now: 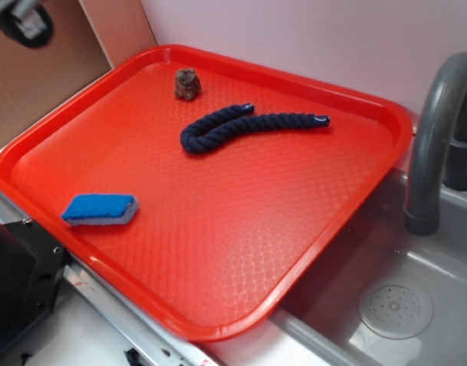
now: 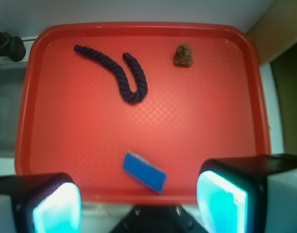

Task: Grab the rock.

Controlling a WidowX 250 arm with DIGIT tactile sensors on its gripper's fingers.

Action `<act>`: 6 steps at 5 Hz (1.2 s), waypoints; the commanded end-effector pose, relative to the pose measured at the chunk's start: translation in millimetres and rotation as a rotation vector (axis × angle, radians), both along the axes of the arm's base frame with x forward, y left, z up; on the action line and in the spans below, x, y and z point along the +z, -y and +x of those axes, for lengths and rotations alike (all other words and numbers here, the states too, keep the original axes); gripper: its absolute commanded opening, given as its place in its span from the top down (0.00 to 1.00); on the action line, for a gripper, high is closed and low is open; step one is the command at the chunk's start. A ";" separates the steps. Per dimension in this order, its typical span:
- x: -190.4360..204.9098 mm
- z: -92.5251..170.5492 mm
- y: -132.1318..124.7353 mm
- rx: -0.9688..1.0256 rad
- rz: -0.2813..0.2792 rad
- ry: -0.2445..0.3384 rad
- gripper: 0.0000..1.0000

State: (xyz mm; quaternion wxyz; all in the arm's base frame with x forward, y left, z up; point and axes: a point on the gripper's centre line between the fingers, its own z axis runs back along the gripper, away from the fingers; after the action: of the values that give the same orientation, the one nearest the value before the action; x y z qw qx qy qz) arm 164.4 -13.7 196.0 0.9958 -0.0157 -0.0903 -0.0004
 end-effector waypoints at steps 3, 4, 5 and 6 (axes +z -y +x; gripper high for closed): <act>-83.4 76.6 -52.3 0.052 0.096 0.023 0.00; -98.7 92.6 -63.9 0.090 0.098 0.017 0.00; -108.7 106.8 -72.8 0.130 0.098 0.029 0.00; -108.7 123.8 -85.1 0.172 0.098 0.059 0.00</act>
State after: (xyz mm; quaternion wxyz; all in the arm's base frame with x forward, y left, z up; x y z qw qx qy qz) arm 279.0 62.8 71.7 0.9922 0.0352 -0.0927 0.0758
